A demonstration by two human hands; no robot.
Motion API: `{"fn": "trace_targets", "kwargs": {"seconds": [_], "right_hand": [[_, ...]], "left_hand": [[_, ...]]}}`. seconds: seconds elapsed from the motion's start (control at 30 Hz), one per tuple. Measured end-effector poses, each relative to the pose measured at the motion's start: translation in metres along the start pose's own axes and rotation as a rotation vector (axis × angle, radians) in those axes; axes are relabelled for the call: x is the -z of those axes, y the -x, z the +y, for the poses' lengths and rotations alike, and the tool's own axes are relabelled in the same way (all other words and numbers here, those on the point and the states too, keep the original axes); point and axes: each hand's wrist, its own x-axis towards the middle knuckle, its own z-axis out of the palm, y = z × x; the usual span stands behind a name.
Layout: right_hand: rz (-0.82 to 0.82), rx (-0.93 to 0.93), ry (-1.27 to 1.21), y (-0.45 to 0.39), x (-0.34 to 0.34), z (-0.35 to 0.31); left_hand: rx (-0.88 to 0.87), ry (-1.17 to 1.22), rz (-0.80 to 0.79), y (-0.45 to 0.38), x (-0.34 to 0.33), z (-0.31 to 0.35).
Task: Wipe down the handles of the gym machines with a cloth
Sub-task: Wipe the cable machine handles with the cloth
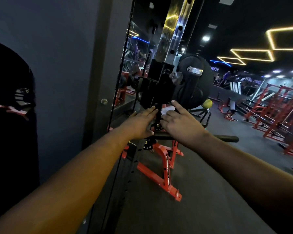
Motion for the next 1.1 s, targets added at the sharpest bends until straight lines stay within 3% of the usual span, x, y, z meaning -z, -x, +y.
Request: {"fn": "trace_targets", "kwargs": {"seconds": [0.2, 0.37, 0.53, 0.7, 0.87, 1.0, 1.1], "right_hand": [[0.237, 0.101, -0.027, 0.033, 0.014, 0.065], [0.285, -0.12, -0.032, 0.034, 0.018, 0.106], [0.477, -0.365, -0.315, 0.028, -0.016, 0.047], [0.612, -0.471, -0.688, 0.041, -0.032, -0.012], [0.942, -0.833, -0.971, 0.03, -0.014, 0.012], [0.95, -0.928, -1.094, 0.002, -0.004, 0.027], [0.991, -0.959, -1.136, 0.004, -0.012, 0.002]], "left_hand": [[-0.027, -0.01, -0.028, 0.004, 0.006, 0.008], [-0.046, 0.028, -0.031, 0.002, 0.011, 0.017], [-0.031, 0.05, -0.037, 0.0, 0.009, 0.017], [-0.033, 0.045, -0.015, 0.003, 0.013, 0.021], [-0.146, 0.077, 0.241, 0.013, 0.034, 0.043], [-0.215, 0.05, 0.504, 0.014, 0.076, 0.072], [-0.176, -0.074, 0.496, 0.003, 0.109, 0.091]]}}
